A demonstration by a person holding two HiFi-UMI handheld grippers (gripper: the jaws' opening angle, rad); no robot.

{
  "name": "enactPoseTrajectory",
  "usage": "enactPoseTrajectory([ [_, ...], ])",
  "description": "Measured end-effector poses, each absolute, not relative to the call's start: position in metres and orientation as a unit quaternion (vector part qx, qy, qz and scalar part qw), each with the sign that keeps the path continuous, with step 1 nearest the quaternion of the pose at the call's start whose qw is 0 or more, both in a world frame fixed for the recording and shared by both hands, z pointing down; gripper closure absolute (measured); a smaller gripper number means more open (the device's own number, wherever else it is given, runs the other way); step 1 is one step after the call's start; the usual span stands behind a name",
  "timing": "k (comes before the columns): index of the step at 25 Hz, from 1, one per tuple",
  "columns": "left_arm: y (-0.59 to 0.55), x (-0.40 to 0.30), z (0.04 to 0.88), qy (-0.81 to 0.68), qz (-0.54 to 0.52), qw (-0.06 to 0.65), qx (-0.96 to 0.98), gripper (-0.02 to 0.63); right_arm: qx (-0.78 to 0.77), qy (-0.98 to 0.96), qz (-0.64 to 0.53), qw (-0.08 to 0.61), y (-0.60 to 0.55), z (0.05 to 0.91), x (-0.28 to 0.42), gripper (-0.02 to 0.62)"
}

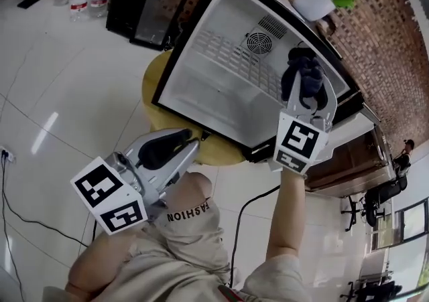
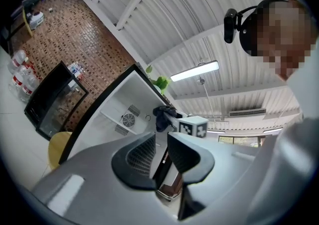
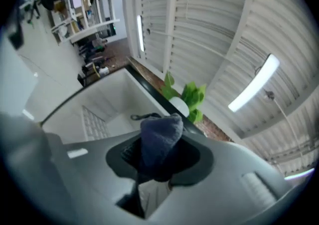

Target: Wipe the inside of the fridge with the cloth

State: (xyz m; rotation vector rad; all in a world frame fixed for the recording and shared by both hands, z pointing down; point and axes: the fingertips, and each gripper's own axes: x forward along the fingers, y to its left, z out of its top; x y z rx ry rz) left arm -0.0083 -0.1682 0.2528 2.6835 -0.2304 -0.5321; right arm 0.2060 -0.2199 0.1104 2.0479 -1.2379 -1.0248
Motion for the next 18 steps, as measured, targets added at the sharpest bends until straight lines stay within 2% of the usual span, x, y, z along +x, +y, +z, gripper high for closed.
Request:
enactPoseTrajectory([
  [3, -0.180, -0.015, 0.261, -0.120, -0.185, 0.189, 0.957, 0.577, 0.676, -0.507, -0.438, 0.306, -0.203, 0.148, 0.137, 0.476],
  [5, -0.188, -0.016, 0.269, -0.146, -0.179, 0.184, 0.955, 0.604, 0.637, -0.536, -0.431, 0.349, -0.209, 0.191, 0.113, 0.474],
  [9, -0.194, -0.014, 0.278, -0.166, -0.166, 0.186, 0.954, 0.604, 0.576, -0.589, -0.426, 0.373, -0.243, 0.272, 0.082, 0.474],
  [13, -0.198, -0.020, 0.278, -0.186, -0.156, 0.171, 0.955, 0.604, 0.567, -0.578, -0.431, 0.399, -0.307, 0.322, 0.087, 0.474],
  [18, -0.203, -0.018, 0.282, -0.194, -0.148, 0.164, 0.956, 0.604, 0.611, -0.560, -0.402, 0.390, -0.406, 0.333, 0.123, 0.474],
])
